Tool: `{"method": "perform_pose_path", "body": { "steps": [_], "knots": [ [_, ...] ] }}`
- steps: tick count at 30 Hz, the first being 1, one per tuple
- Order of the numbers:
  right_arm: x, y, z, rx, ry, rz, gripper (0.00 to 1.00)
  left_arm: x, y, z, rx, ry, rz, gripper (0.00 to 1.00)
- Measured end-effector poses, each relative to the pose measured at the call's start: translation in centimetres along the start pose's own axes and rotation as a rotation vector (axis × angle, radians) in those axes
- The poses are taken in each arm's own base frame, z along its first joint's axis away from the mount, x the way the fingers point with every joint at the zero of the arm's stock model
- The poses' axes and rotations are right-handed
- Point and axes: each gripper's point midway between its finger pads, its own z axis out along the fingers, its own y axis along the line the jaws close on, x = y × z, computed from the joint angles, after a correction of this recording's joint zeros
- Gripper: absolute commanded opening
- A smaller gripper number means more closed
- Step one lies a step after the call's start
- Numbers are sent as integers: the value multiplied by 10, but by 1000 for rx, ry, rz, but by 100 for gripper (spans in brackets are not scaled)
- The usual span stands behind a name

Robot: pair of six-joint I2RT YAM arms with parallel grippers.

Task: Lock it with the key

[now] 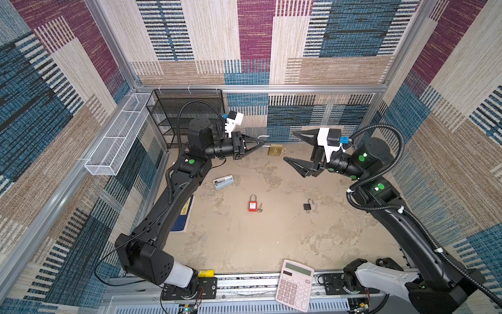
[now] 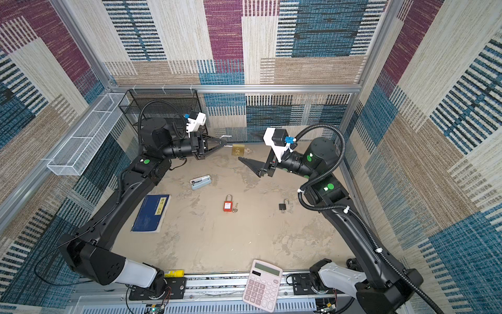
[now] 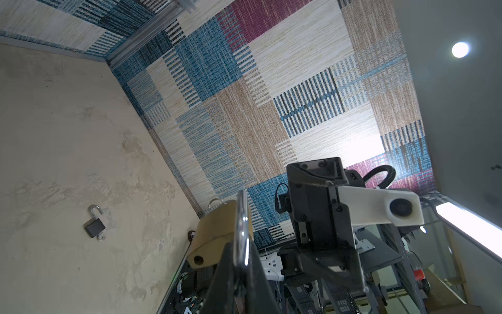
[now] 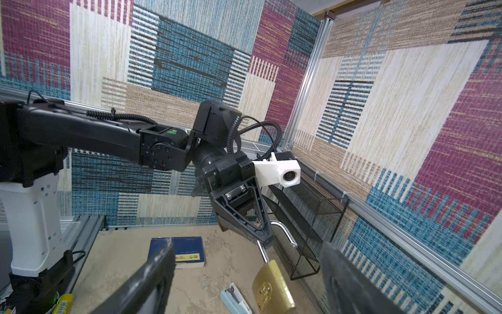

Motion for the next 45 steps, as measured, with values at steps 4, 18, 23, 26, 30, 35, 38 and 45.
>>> {"method": "perform_pose_path", "body": {
  "steps": [4, 18, 23, 26, 30, 35, 38, 45],
  "knots": [
    [12, -23, 7, -46, 29, 81, 83, -5, -6, -3, 25, -6, -15, 0],
    [62, -40, 17, -177, 90, 273, 72, -13, -8, -8, 34, -30, -36, 0],
    [72, -41, 21, -207, 91, 319, 64, -13, -8, -8, 35, -30, -35, 0],
    [76, -43, 25, -224, 91, 344, 60, -13, -9, -8, 37, -31, -32, 0],
    [79, -40, 28, -252, 91, 368, 57, -14, -9, -8, 46, -35, -35, 0],
    [80, -34, 33, -278, 88, 387, 50, -15, -11, -8, 52, -37, -34, 0],
    [81, -33, 37, -296, 90, 396, 46, -15, -11, -7, 53, -38, -36, 0],
    [81, -30, 45, -324, 95, 408, 43, -14, -9, -7, 52, -37, -42, 0]
  ]
}}
